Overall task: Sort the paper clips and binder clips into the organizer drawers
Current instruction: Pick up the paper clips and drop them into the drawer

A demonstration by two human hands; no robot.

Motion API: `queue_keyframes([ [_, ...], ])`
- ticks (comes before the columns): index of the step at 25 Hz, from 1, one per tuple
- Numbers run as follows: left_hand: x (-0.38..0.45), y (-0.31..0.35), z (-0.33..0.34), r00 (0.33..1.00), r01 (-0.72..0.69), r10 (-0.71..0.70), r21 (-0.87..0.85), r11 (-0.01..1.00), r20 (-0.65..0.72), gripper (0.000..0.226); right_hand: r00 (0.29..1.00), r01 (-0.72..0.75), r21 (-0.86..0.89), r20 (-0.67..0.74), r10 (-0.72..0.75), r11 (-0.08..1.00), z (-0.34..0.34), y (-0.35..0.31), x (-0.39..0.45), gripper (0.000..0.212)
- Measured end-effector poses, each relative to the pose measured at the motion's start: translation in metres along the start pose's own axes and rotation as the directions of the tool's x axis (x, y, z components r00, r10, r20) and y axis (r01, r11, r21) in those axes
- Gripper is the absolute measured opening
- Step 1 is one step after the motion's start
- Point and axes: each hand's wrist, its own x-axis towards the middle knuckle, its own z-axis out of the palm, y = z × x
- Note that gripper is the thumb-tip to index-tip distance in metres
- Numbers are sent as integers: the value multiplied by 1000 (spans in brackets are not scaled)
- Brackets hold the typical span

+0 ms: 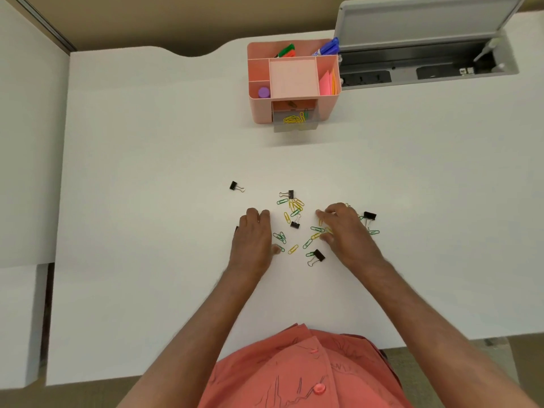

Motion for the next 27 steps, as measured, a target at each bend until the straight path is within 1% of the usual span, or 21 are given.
queue_keyframes([
  [2, 0, 5, 1, 999, 8, -9, -32, 999, -33, 53, 998, -6, 56, -65, 9, 998, 7, -1, -1, 44],
  [4, 3, 9, 0, 999, -8, 6, -34, 999, -54, 36, 995, -10, 96, -101, 20, 995, 11, -4, -1, 29],
  [7, 10, 10, -3, 999, -25, 25, -48, 999, -20, 25, 989, 15, 105, -150, 1, 994, 16, -7, 0, 11],
  [10, 14, 11, -7, 998, -50, 51, -32, 998, 22, 19, 987, 19, 69, -162, -8, 997, 17, -8, 2, 9],
  [14, 16, 13, -10, 996, -78, 78, -1, 997, 53, 19, 989, 38, -60, -144, -46, 997, 16, -13, 4, 19],
  [19, 18, 14, -14, 993, -92, 89, 24, 996, 83, 22, 996, 30, -112, -78, -39, 993, 9, -18, 10, 17],
  [22, 18, 14, -14, 991, -101, 98, 31, 994, 87, 20, 997, 41, -110, -55, -47, 993, 5, -18, 12, 15],
  [25, 20, 10, -15, 989, -106, 107, -16, 994, 104, 16, 1000, 28, -79, 3, -28, 997, -4, -16, 16, 9],
  [27, 22, 6, -17, 989, -84, 96, -111, 990, 109, 14, 998, -3, -46, 59, 6, 999, -11, -14, 19, 9],
])
